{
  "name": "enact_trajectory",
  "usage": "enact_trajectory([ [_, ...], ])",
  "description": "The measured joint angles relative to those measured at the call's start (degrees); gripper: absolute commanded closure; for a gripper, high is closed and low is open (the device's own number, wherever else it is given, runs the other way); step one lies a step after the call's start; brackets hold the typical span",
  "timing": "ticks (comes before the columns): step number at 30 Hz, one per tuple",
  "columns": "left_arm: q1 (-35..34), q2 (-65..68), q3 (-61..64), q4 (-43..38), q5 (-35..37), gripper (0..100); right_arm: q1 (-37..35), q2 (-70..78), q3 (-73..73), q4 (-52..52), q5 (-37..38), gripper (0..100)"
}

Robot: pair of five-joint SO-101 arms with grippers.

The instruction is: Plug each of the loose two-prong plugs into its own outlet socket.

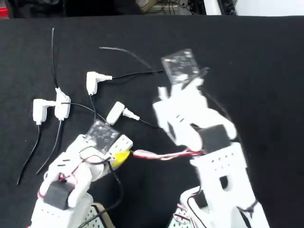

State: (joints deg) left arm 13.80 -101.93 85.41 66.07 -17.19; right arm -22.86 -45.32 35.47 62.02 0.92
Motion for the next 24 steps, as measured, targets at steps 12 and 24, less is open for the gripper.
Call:
enact_trajectory([
  [12,-5.8,-2.29,-0.18,-0.35,13.36,67,-18.55,12.84,-0.26,-9.93,-6.15,98.7],
  [24,-11.78,-2.29,-0.18,-1.05,19.34,67,-22.86,14.24,-0.09,-6.33,-6.33,98.7],
])
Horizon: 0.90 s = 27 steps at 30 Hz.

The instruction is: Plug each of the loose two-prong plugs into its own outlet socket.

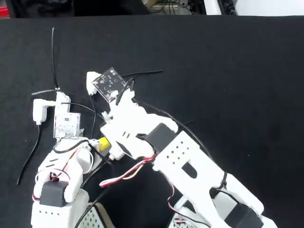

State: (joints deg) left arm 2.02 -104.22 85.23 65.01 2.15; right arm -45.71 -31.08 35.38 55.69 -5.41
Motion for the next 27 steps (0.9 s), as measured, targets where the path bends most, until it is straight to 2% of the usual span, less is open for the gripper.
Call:
enact_trajectory([
  [13,0.0,0.0,0.0,-0.53,2.64,67,0.26,0.09,-0.44,2.55,-0.26,98.7],
  [20,1.23,0.0,0.0,-0.53,2.73,67,2.55,0.09,-0.88,-8.53,-9.41,98.7],
  [23,1.23,0.0,0.0,-0.53,2.73,67,2.55,-1.32,0.09,-8.62,-10.02,98.7],
  [27,0.53,0.0,0.0,-1.23,3.16,67,-1.05,-7.12,5.1,-8.18,-11.34,98.7],
])
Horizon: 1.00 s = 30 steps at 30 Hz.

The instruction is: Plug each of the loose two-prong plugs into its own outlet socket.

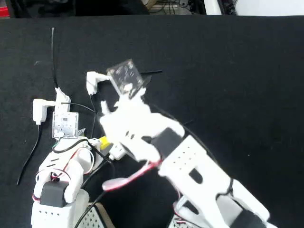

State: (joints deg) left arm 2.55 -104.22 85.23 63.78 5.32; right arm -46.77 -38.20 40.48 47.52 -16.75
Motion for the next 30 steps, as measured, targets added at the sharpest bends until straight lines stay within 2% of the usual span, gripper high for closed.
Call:
enact_trajectory([
  [5,-1.14,0.09,0.0,-0.53,2.55,67,-3.16,-8.09,9.76,-6.07,0.88,98.7],
  [9,-1.23,0.09,0.09,-0.53,2.9,67,-3.34,-11.69,13.19,-6.77,2.02,98.6],
  [19,-1.49,0.26,0.18,-0.44,2.9,67,-3.34,-12.66,13.01,-1.32,8.35,98.7],
  [27,-4.75,0.26,0.18,-0.97,2.9,67,-3.34,-12.66,10.29,5.19,12.13,98.7],
  [30,-4.92,0.09,0.0,-1.14,0.79,67,0.79,-11.78,10.37,6.24,13.8,98.7],
])
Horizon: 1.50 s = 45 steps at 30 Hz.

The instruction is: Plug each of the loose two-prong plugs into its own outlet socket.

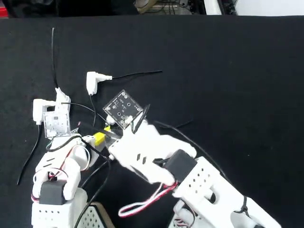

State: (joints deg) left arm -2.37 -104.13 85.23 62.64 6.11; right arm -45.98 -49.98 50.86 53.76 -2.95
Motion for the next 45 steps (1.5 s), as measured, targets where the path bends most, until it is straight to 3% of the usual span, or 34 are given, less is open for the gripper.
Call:
enact_trajectory([
  [5,-0.44,0.0,-1.58,1.85,-7.65,67,7.03,0.18,0.09,0.18,3.34,98.7],
  [10,-1.23,-0.26,-3.43,12.04,-20.92,67,7.56,1.14,0.0,0.88,7.47,98.7],
  [17,-14.86,-0.09,3.08,10.2,-36.75,67,7.38,17.41,-4.4,3.25,13.27,98.7],
  [25,-26.46,0.0,9.14,4.75,-36.22,67,7.38,34.02,-11.87,2.73,13.71,98.7],
  [34,-27.69,0.0,10.73,2.2,-34.73,67,2.99,39.21,-12.22,-1.76,12.57,98.7],
  [45,-27.69,0.0,10.81,1.49,-34.73,67,4.4,41.85,-13.98,-3.69,13.27,98.7],
])
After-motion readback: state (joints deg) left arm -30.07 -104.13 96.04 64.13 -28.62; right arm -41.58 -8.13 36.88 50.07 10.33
